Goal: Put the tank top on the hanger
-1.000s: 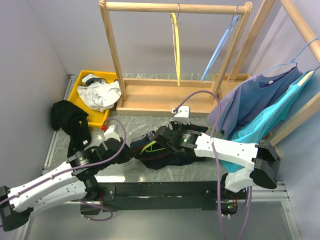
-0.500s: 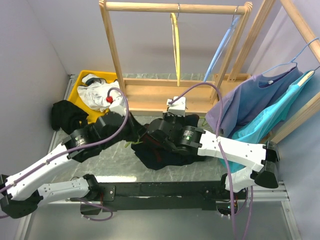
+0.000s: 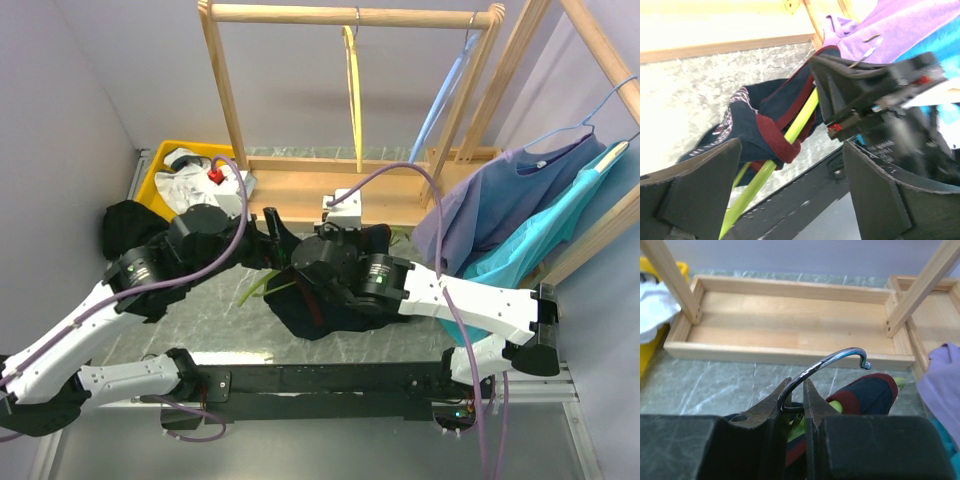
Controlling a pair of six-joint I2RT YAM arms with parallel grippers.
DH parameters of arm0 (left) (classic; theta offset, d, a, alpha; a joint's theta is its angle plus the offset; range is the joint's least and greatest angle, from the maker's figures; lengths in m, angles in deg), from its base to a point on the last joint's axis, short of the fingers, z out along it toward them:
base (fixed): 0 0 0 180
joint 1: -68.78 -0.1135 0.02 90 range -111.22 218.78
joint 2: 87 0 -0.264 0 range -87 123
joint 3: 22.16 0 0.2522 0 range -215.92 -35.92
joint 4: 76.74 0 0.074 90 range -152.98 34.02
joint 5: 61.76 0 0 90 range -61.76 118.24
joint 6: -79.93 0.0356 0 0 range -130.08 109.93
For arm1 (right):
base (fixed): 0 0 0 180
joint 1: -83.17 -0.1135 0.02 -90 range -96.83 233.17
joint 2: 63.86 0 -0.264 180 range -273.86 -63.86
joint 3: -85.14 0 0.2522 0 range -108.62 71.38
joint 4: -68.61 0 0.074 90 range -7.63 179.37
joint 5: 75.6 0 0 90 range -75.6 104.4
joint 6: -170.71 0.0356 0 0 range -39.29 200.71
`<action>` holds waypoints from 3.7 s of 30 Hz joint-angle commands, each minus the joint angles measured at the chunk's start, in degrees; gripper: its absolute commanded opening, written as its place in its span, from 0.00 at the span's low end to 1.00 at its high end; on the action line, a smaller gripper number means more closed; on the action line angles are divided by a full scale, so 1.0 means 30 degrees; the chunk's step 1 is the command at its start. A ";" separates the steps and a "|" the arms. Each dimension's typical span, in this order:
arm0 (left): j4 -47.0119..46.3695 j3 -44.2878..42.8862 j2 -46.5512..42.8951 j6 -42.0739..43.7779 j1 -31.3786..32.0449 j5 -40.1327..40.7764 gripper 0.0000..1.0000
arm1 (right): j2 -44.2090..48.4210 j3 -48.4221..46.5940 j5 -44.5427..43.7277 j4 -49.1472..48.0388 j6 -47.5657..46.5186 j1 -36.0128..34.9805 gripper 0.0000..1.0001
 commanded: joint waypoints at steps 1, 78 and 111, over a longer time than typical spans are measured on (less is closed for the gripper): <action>0.1536 -0.1169 -0.0585 0.3149 -0.0230 -0.0303 0.82 | 0.0793 0.0829 0.1614 -0.1581 -0.0430 -0.0043 0.00; -0.7484 1.0754 -0.5097 0.3359 0.2729 -0.0037 0.01 | 0.5802 0.6341 2.0518 -0.6152 -0.2510 0.2155 0.06; -0.8481 1.1486 -0.7441 0.3388 0.2933 0.0430 0.01 | 0.4071 0.2534 2.1832 -0.0966 -0.2272 0.7195 0.04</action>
